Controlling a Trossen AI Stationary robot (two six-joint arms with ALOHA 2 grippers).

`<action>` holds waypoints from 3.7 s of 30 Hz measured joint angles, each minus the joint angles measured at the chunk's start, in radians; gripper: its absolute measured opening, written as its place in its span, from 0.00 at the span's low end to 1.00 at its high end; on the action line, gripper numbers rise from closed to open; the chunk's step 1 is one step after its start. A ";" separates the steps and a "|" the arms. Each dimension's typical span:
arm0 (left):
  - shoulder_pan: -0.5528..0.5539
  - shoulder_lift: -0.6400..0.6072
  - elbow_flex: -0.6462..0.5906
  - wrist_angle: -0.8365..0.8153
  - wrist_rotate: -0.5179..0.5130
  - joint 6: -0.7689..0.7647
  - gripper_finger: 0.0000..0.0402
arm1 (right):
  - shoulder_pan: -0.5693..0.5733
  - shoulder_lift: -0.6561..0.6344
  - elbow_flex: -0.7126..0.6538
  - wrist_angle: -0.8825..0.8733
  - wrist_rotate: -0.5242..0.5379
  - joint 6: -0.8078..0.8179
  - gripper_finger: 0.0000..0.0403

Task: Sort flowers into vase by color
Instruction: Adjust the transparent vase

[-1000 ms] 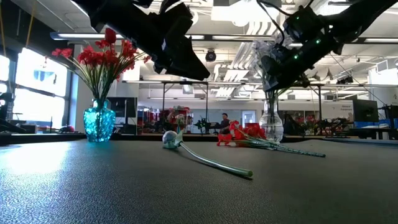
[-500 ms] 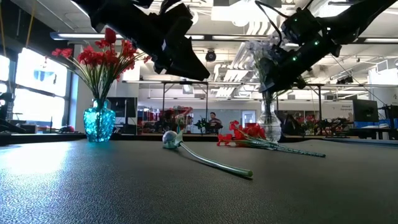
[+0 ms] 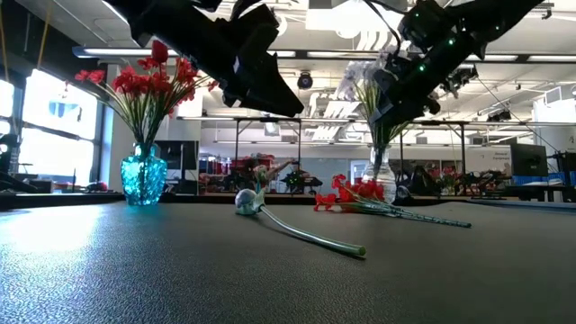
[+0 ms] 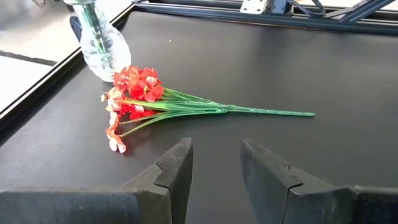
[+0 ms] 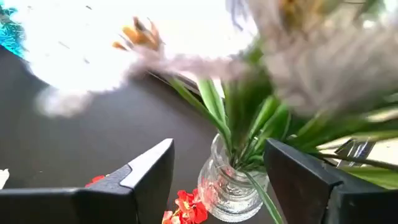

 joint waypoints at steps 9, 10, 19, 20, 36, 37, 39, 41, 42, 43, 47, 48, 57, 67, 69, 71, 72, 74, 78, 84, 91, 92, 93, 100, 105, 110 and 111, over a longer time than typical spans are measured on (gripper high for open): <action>-0.011 0.000 0.000 0.000 0.000 0.000 0.30 | 0.008 0.000 0.107 -0.135 -0.048 0.000 0.61; -0.011 0.000 0.000 0.000 0.000 0.000 0.30 | 0.014 0.000 0.116 -0.143 -0.047 0.000 0.61; -0.011 0.000 0.000 0.000 0.000 0.000 0.30 | 0.075 -0.001 0.180 -0.151 -0.019 -0.025 0.61; -0.011 0.000 0.000 0.000 0.000 0.000 0.30 | 0.075 -0.001 0.180 -0.150 -0.015 -0.026 0.61; -0.010 0.000 0.000 0.001 -0.001 0.000 0.30 | 0.120 -0.001 0.180 -0.064 -0.013 -0.071 0.61; -0.010 0.000 0.000 0.001 -0.001 0.000 0.30 | 0.120 -0.001 0.180 -0.062 -0.013 -0.071 0.61; -0.010 0.000 0.000 0.001 -0.001 0.000 0.30 | 0.121 -0.004 0.180 -0.051 -0.013 -0.071 0.61; -0.010 0.000 0.000 0.001 -0.001 0.000 0.30 | 0.124 -0.011 0.180 -0.033 -0.013 -0.071 0.61; -0.010 0.000 0.000 0.001 -0.001 0.000 0.30 | 0.126 -0.017 0.180 -0.024 -0.013 -0.072 0.61; -0.010 0.000 0.000 0.001 -0.001 0.000 0.30 | 0.129 -0.024 0.180 -0.012 -0.012 -0.079 0.61; -0.010 0.000 0.000 0.000 -0.001 0.000 0.30 | 0.157 -0.058 0.180 0.039 -0.010 -0.105 0.61; -0.010 0.000 0.000 -0.001 -0.001 0.000 0.30 | 0.166 -0.066 0.180 0.050 -0.010 -0.113 0.61; -0.010 0.000 0.000 -0.004 0.001 0.000 0.30 | 0.345 -0.129 0.179 0.135 -0.072 -0.261 0.61; -0.010 -0.004 0.000 -0.110 -0.004 -0.002 0.30 | 0.600 -0.076 0.109 -0.259 -0.198 -0.066 0.61; -0.010 -0.005 0.000 -0.135 -0.005 -0.009 0.30 | 0.616 -0.065 0.028 -0.258 -0.110 0.010 0.61; -0.010 -0.005 0.000 -0.156 -0.010 -0.010 0.30 | 0.610 -0.064 -0.066 -0.229 -0.009 0.081 0.61; -0.010 -0.005 0.000 -0.166 -0.016 -0.010 0.30 | 0.599 -0.065 -0.110 -0.210 0.049 0.118 0.61; -0.010 -0.005 0.000 -0.181 -0.028 -0.010 0.30 | 0.556 -0.076 -0.188 -0.172 0.148 0.180 0.61; -0.010 -0.005 0.000 -0.226 -0.067 -0.010 0.30 | 0.415 -0.098 -0.295 -0.007 0.210 0.215 0.62; -0.010 -0.025 0.000 -0.330 -0.170 -0.050 0.30 | 0.175 -0.083 -0.339 0.257 0.111 0.097 0.76; -0.010 -0.068 0.000 -0.426 -0.221 -0.104 0.30 | 0.034 0.026 -0.340 0.425 0.094 0.055 0.86; -0.010 -0.072 0.000 -0.430 -0.221 -0.105 0.30 | 0.031 0.050 -0.340 0.461 0.092 0.046 0.86; -0.010 -0.073 0.000 -0.430 -0.221 -0.105 0.30 | 0.030 0.075 -0.340 0.497 0.091 0.034 0.85; -0.010 -0.073 0.000 -0.432 -0.221 -0.106 0.30 | 0.031 0.219 -0.340 0.734 0.107 0.027 0.78; -0.010 -0.072 0.000 -0.433 -0.221 -0.105 0.30 | 0.031 0.274 -0.340 0.784 0.158 0.026 0.71; -0.010 -0.072 0.000 -0.433 -0.221 -0.106 0.30 | 0.031 0.287 -0.340 0.840 0.156 0.004 0.61; -0.010 -0.072 0.000 -0.433 -0.221 -0.106 0.30 | 0.032 0.287 -0.340 0.846 0.154 0.002 0.58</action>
